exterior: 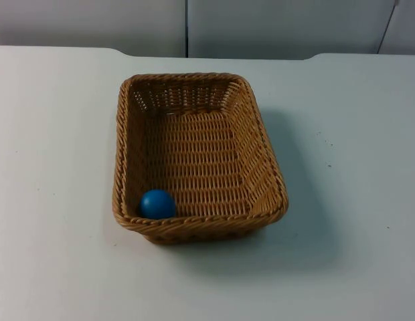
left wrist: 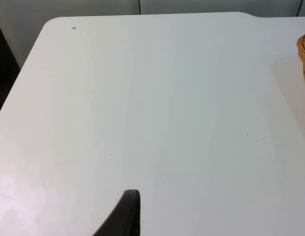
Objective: Pick up the basket with the left hand and place the ball into the basket with the right hand.
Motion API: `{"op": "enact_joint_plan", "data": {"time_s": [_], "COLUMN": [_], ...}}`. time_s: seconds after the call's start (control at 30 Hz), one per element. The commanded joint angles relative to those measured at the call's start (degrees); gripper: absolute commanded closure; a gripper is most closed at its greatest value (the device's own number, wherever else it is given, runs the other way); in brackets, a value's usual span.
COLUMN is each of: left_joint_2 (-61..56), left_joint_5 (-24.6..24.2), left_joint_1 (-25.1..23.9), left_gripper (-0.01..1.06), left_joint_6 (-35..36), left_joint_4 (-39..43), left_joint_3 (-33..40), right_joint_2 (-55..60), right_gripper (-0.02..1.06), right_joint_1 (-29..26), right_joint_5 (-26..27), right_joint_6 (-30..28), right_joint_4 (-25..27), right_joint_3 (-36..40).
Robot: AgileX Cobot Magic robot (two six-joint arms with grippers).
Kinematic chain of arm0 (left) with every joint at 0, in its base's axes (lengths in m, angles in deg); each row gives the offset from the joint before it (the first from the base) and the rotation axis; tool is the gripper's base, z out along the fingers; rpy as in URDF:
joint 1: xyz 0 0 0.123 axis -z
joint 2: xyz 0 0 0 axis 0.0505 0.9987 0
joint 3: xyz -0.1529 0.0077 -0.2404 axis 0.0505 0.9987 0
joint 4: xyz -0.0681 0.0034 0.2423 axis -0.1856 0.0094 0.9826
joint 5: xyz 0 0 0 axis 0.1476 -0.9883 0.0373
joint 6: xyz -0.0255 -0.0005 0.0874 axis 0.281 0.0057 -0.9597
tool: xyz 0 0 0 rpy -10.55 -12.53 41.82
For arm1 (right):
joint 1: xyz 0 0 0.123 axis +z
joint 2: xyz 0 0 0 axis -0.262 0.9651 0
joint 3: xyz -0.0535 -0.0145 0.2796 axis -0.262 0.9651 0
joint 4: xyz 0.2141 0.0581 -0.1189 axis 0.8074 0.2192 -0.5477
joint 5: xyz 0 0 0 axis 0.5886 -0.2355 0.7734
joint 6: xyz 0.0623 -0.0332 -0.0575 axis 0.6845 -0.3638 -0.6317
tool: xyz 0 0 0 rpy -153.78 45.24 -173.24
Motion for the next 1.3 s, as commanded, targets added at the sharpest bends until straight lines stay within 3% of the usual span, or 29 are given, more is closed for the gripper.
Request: {"op": "enact_joint_plan", "data": {"time_s": [0.0,0.23,0.47,0.57,0.83,1.0,1.27], "left_joint_2": [-0.3,-0.3,-0.3,-0.3,-0.3,-0.3,-0.3], "left_joint_5": [0.2,0.2,0.2,0.2,0.2,0.2,0.2], "left_joint_1": [-0.1,0.4,8.6,9.5,7.4,5.9,3.8], "left_gripper": [0.0,0.0,0.0,0.0,0.0,0.0,0.0], "left_joint_6": [0.1,0.1,0.1,0.1,0.1,0.1,0.1], "left_joint_4": [0.2,0.2,0.2,0.2,0.2,0.3,0.3], "left_joint_3": [0.1,0.1,0.1,0.1,0.1,0.1,0.1], "right_joint_2": [-0.2,-0.2,-0.2,-0.2,-0.2,-0.2,-0.2], "right_gripper": [0.04,0.04,0.04,0.04,0.04,0.04,0.04], "right_joint_1": [-0.3,-0.3,-0.3,-0.3,-0.5,-4.0,-3.4], "right_joint_5": [0.8,0.8,0.8,0.8,0.7,0.7,0.7], "right_joint_6": [0.1,0.1,0.1,0.1,0.1,0.1,0.1], "right_joint_4": [0.3,0.3,0.3,0.3,0.0,0.0,0.0], "right_joint_3": [0.3,0.3,0.3,0.3,0.3,0.3,0.3]}}
